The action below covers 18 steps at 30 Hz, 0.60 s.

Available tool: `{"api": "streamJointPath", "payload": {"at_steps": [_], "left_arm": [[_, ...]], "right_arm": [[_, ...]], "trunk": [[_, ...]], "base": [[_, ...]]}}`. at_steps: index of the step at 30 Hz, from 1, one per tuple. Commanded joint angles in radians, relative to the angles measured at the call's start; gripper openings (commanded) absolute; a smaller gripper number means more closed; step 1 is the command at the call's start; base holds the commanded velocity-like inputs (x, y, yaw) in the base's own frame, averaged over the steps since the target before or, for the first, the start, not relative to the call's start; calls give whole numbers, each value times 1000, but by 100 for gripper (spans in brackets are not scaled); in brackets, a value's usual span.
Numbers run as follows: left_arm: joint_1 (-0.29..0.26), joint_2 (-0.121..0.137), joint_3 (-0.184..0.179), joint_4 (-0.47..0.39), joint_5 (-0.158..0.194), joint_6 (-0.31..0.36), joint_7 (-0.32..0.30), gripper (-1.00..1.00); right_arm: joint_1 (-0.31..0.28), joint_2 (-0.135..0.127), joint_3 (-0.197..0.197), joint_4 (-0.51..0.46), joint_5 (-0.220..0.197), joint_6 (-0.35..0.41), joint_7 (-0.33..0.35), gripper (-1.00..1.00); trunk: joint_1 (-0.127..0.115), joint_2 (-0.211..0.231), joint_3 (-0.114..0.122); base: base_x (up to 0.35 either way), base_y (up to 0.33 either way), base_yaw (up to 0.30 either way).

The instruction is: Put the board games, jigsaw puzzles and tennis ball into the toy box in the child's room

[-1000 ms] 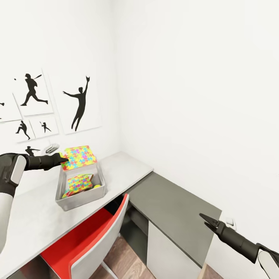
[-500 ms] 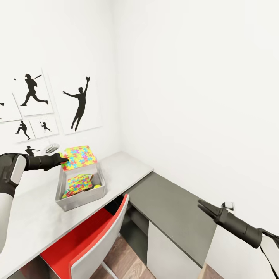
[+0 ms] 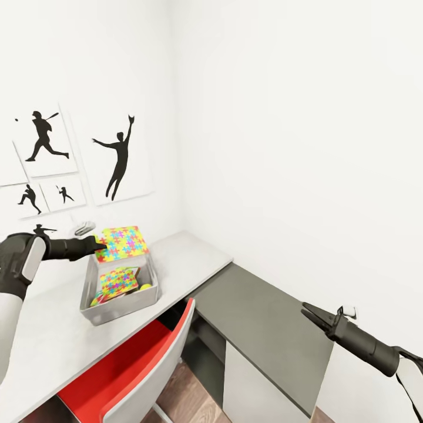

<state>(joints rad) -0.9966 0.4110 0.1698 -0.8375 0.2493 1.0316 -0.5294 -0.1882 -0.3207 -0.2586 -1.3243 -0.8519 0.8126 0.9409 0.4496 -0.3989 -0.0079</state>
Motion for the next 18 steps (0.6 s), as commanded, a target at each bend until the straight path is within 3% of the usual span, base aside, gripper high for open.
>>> {"api": "streamJointPath", "payload": {"at_steps": [1, 8, 12, 18], "left_arm": [[0, 0, 2, 0, -2, 5, -4, -100], [-8, -9, 8, -6, 0, 2, 3, -100], [-8, -13, 9, -6, 0, -14, 3, -100], [-8, -14, 10, -6, -1, -17, 2, -100]], "right_arm": [[0, 0, -1, 0, -2, 5, 1, 100], [-3, 13, -21, 13, -21, 3, 19, 100], [-2, 32, -40, 17, -18, -18, 1, 100], [-2, 37, -46, 17, -17, -39, -22, 100]], "trunk": [[0, -1, -1], [0, -1, -1], [0, -1, -1], [0, -1, -1]], "base": [[5, 0, 0], [0, 0, 0], [0, 0, 0], [0, 97, 0]]}}
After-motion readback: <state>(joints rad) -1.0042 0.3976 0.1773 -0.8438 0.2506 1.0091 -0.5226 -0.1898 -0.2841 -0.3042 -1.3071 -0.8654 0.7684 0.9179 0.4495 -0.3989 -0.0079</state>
